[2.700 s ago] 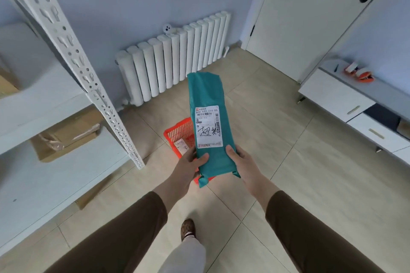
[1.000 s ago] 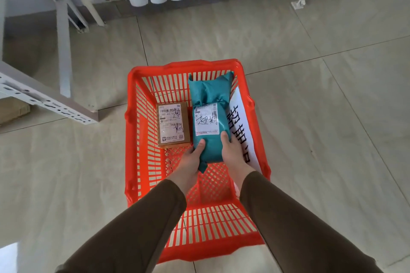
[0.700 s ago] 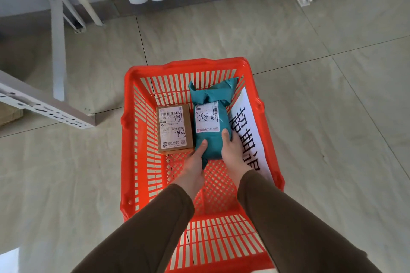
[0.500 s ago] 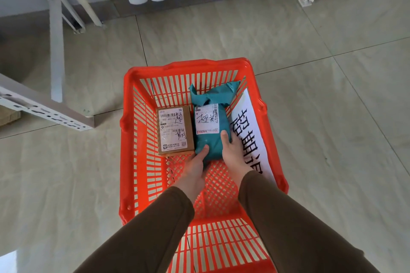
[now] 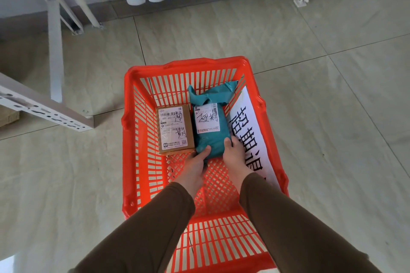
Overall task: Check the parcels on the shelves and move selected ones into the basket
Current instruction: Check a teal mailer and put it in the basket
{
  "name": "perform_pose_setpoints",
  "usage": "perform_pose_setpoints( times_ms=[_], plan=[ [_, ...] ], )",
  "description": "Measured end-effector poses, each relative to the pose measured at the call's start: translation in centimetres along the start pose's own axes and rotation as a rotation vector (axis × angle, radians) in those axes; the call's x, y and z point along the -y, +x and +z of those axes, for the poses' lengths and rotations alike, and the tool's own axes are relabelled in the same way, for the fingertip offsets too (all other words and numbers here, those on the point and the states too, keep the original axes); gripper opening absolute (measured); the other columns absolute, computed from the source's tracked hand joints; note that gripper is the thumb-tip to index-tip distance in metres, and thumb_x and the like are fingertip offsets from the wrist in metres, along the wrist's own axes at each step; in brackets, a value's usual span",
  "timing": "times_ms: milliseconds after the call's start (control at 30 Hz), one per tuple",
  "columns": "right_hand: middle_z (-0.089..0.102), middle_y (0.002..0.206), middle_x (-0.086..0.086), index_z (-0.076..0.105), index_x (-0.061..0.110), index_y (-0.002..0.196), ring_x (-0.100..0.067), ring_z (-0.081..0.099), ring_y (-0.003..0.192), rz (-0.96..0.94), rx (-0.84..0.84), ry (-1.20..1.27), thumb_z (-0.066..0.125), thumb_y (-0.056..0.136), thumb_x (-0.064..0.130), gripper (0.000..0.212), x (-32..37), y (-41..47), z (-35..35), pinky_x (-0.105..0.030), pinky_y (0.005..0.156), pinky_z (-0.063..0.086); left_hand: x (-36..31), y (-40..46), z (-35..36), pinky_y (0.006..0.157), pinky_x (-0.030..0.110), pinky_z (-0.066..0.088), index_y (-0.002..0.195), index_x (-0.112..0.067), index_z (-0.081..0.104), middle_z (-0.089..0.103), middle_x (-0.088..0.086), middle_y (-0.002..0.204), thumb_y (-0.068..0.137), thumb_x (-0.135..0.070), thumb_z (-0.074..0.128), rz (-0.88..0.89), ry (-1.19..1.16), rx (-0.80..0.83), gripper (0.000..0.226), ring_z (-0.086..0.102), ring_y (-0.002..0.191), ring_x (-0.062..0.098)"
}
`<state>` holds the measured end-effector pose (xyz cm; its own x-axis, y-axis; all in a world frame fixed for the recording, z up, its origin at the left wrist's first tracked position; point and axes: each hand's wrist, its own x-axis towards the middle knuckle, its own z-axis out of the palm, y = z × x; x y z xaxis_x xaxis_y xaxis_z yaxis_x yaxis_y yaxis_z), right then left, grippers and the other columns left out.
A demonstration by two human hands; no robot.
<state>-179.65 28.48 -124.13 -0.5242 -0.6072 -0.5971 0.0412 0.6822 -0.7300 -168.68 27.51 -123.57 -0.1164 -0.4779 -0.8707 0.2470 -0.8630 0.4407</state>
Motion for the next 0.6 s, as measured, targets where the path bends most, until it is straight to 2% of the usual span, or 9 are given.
perform_pose_setpoints(
  times_ms=[67, 100, 167, 233, 300, 367, 500, 567, 600],
  plan=[
    [0.064, 0.134, -0.012, 0.057, 0.009, 0.14, -0.028, 0.063, 0.123, 0.012, -0.003, -0.023, 0.041, 0.109, 0.019, 0.036, 0.4, -0.9, 0.0, -0.046, 0.106, 0.052, -0.2, -1.5, -0.3, 0.067, 0.024, 0.049, 0.136, -0.004, 0.058, 0.07, 0.002, 0.1, 0.099, -0.012, 0.067, -0.006, 0.057, 0.012, 0.039, 0.064, 0.082, 0.013],
    [0.06, 0.142, -0.01, 0.052, 0.012, 0.147, -0.028, 0.058, 0.131, 0.025, 0.002, -0.016, 0.041, 0.109, 0.019, 0.04, 0.8, -1.8, -0.1, -0.046, 0.111, 0.048, -0.3, -2.4, -0.5, 0.068, 0.023, 0.049, 0.139, -0.005, 0.056, 0.07, 0.001, 0.106, 0.1, -0.012, 0.066, -0.006, 0.08, 0.022, 0.041, 0.065, 0.087, 0.012],
    [0.049, 0.156, -0.007, 0.041, 0.014, 0.157, -0.025, 0.047, 0.144, 0.035, 0.016, -0.017, 0.042, 0.11, 0.021, 0.047, 2.2, -4.4, -0.8, -0.041, 0.119, 0.039, -0.7, -4.6, -0.8, 0.083, 0.025, 0.048, 0.149, -0.01, 0.048, 0.066, 0.003, 0.131, 0.1, -0.017, 0.067, -0.008, 0.118, 0.028, 0.053, 0.064, 0.104, 0.013],
    [0.04, 0.163, -0.006, 0.036, 0.014, 0.159, -0.023, 0.038, 0.151, 0.023, 0.019, -0.044, 0.042, 0.11, 0.022, 0.05, 3.8, -7.4, -1.8, -0.037, 0.121, 0.032, -1.5, -7.8, -1.2, 0.103, 0.032, 0.042, 0.158, -0.017, 0.038, 0.05, 0.005, 0.155, 0.099, -0.024, 0.07, -0.015, 0.162, 0.001, 0.068, 0.052, 0.134, 0.022],
    [0.039, 0.164, -0.005, 0.037, 0.016, 0.159, -0.023, 0.036, 0.152, 0.015, 0.021, -0.074, 0.043, 0.11, 0.025, 0.05, 5.5, -10.3, -2.6, -0.037, 0.12, 0.031, -2.4, -10.9, -1.6, 0.115, 0.039, 0.033, 0.159, -0.02, 0.036, 0.044, 0.004, 0.159, 0.097, -0.029, 0.073, -0.025, 0.21, -0.037, 0.073, 0.038, 0.149, 0.027],
    [0.04, 0.164, -0.004, 0.038, 0.017, 0.158, -0.023, 0.036, 0.152, 0.0, 0.026, -0.088, 0.043, 0.11, 0.028, 0.05, 8.1, -13.8, -3.5, -0.038, 0.121, 0.031, -4.5, -14.8, -1.6, 0.109, 0.039, 0.036, 0.154, -0.017, 0.042, 0.049, 0.002, 0.151, 0.098, -0.032, 0.071, -0.029, 0.236, -0.014, 0.065, 0.04, 0.148, 0.03],
    [0.041, 0.163, -0.003, 0.037, 0.017, 0.157, -0.023, 0.037, 0.151, -0.068, 0.033, -0.087, 0.044, 0.108, 0.031, 0.052, 15.7, -21.8, -5.3, -0.039, 0.119, 0.032, -10.6, -24.2, -1.8, 0.097, 0.038, 0.048, 0.146, -0.008, 0.053, 0.054, 0.017, 0.151, 0.103, -0.028, 0.062, 0.043, 0.313, 0.088, 0.049, 0.05, 0.141, 0.036],
    [0.049, 0.156, -0.001, 0.041, 0.022, 0.154, -0.023, 0.046, 0.144, -0.105, 0.059, -0.079, 0.047, 0.105, 0.038, 0.052, 20.4, -26.2, -6.1, -0.042, 0.117, 0.042, -14.0, -30.0, -2.1, 0.11, 0.044, 0.045, 0.149, -0.012, 0.051, 0.056, 0.012, 0.15, 0.097, -0.03, 0.07, 0.106, 0.311, 0.046, 0.058, 0.048, 0.144, 0.032],
    [0.054, 0.15, 0.0, 0.044, 0.023, 0.151, -0.021, 0.051, 0.139, -0.131, 0.08, -0.076, 0.047, 0.102, 0.042, 0.052, 23.0, -28.4, -6.6, -0.042, 0.109, 0.049, -15.8, -32.9, -2.2, 0.116, 0.047, 0.04, 0.151, -0.013, 0.049, 0.055, 0.01, 0.152, 0.094, -0.032, 0.072, 0.136, 0.299, 0.033, 0.064, 0.047, 0.145, 0.03]
  ],
)
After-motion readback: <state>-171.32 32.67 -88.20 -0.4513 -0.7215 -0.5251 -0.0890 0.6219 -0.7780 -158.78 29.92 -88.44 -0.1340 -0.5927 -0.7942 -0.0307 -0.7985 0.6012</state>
